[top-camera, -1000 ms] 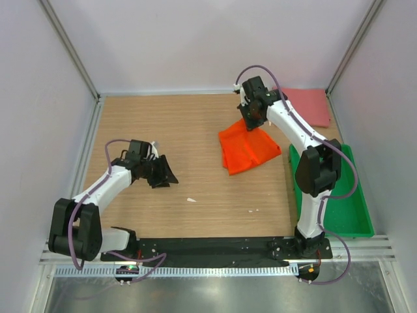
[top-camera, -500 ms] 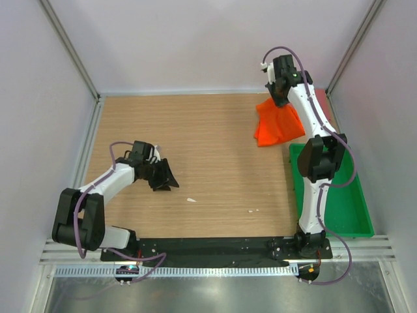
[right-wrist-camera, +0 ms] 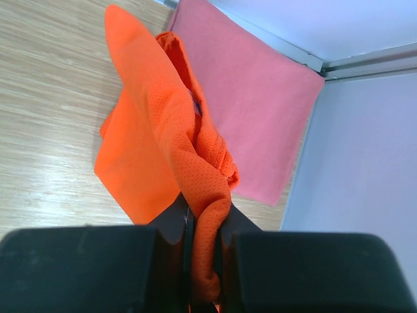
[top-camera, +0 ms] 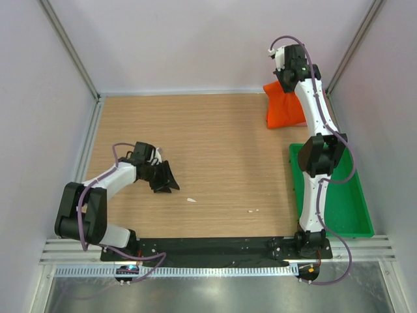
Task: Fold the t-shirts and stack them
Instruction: Neatly place the folded tshirt to the corner
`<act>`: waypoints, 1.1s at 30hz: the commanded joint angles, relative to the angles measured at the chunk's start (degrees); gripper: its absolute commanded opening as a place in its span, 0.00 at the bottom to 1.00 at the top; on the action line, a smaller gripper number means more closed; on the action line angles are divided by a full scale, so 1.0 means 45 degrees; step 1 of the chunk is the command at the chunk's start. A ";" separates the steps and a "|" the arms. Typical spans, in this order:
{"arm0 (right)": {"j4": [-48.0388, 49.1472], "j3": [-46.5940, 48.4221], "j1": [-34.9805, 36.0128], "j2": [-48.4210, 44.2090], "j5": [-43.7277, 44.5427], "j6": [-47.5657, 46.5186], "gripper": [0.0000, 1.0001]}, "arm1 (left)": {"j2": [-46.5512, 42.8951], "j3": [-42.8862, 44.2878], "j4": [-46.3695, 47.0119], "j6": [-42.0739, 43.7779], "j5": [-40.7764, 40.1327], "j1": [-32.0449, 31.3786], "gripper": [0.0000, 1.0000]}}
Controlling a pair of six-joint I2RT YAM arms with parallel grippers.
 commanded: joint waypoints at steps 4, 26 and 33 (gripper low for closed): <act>0.0439 0.0526 -0.0137 -0.0521 -0.0017 -0.0711 0.01 | 0.0348 -0.0037 0.0313 0.0199 0.0468 0.0051 0.43; 0.1024 0.0505 -0.1035 -0.0210 -0.0719 -0.1043 0.01 | 0.0874 0.0099 0.0391 0.0179 0.0761 0.0051 0.43; 0.1884 0.0973 -0.1153 0.0727 -0.1051 -0.1199 0.01 | 0.1129 0.0099 0.0332 0.0238 0.0878 0.0051 0.43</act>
